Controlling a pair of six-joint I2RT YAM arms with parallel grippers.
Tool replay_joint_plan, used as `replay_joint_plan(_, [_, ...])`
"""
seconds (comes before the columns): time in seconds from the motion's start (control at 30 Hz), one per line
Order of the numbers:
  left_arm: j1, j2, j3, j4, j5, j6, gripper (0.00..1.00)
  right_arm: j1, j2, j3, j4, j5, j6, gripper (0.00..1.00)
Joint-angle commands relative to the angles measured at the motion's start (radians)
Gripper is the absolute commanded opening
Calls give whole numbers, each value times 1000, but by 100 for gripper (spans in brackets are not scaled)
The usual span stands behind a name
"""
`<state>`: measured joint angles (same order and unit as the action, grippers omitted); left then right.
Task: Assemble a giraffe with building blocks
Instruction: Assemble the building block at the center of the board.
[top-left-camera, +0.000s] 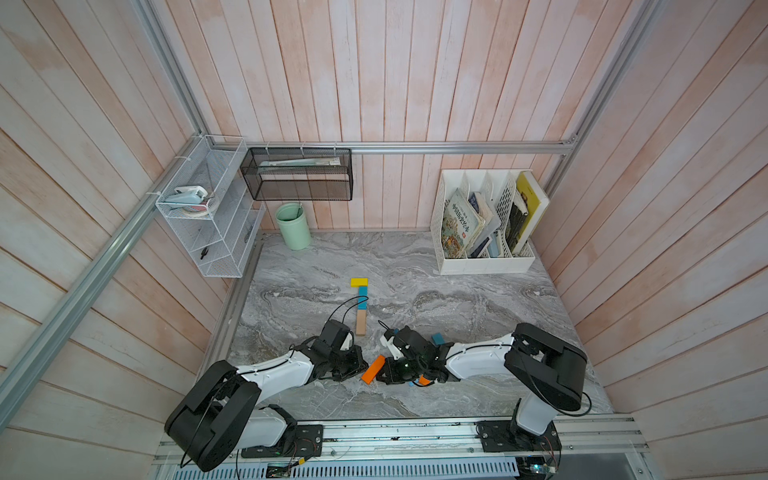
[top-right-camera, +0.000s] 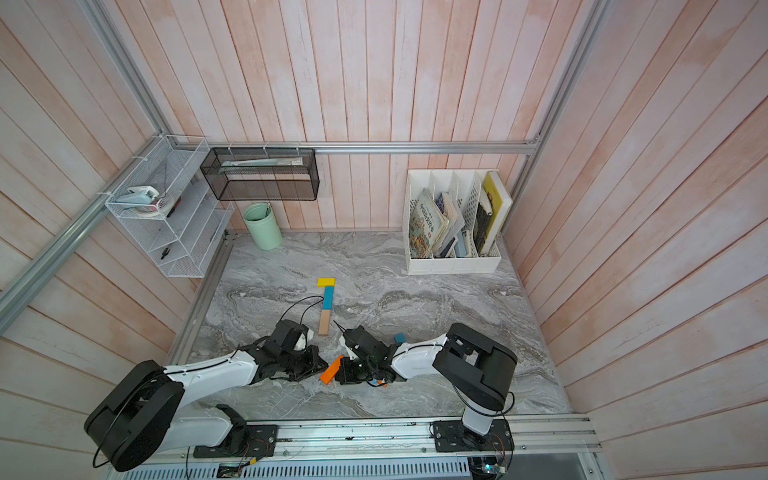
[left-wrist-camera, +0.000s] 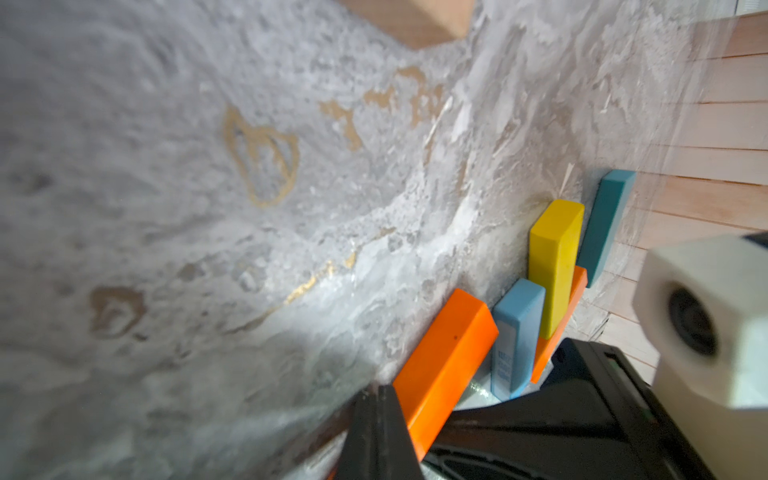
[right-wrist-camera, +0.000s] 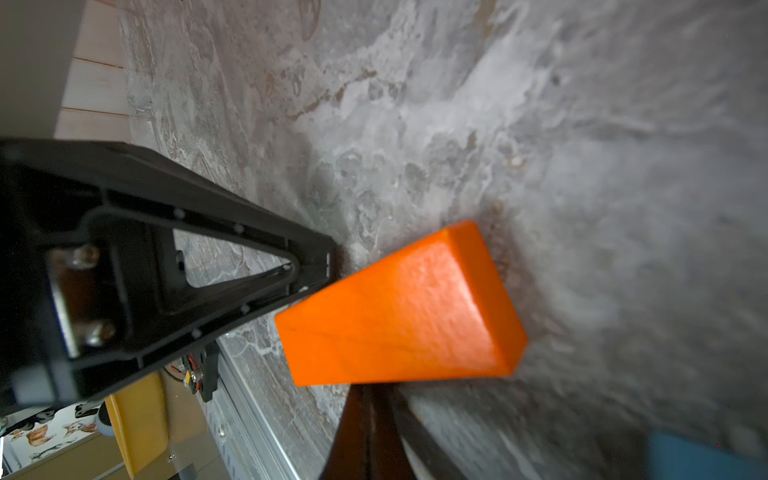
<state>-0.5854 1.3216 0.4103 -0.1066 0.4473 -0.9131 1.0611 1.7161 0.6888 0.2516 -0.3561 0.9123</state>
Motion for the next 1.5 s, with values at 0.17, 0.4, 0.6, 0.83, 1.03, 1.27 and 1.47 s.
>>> replay_joint_plan(0.17, [-5, 9, 4, -76, -2, 11, 0, -25, -18, -20, -45, 83, -7, 0])
replay_joint_plan(0.4, [-5, 4, 2, -82, -7, 10, 0, -33, 17, 12, -40, 67, -20, 0])
replay_joint_plan(0.6, [-4, 16, 10, -79, -16, 8, 0, -33, 51, 51, -42, 39, -42, 0])
replay_joint_plan(0.83, [26, 18, 21, -102, -24, 27, 0, -33, 82, 91, -47, 18, -52, 0])
replay_joint_plan(1.03, [76, 10, 31, -126, -12, 67, 0, -33, 109, 128, -54, 8, -62, 0])
replay_joint_plan(1.27, [102, 27, 54, -140, -2, 97, 0, -33, 142, 182, -72, 2, -75, 0])
replay_joint_plan(1.47, [120, 43, 62, -138, 5, 112, 0, -38, 172, 219, -78, -8, -83, 0])
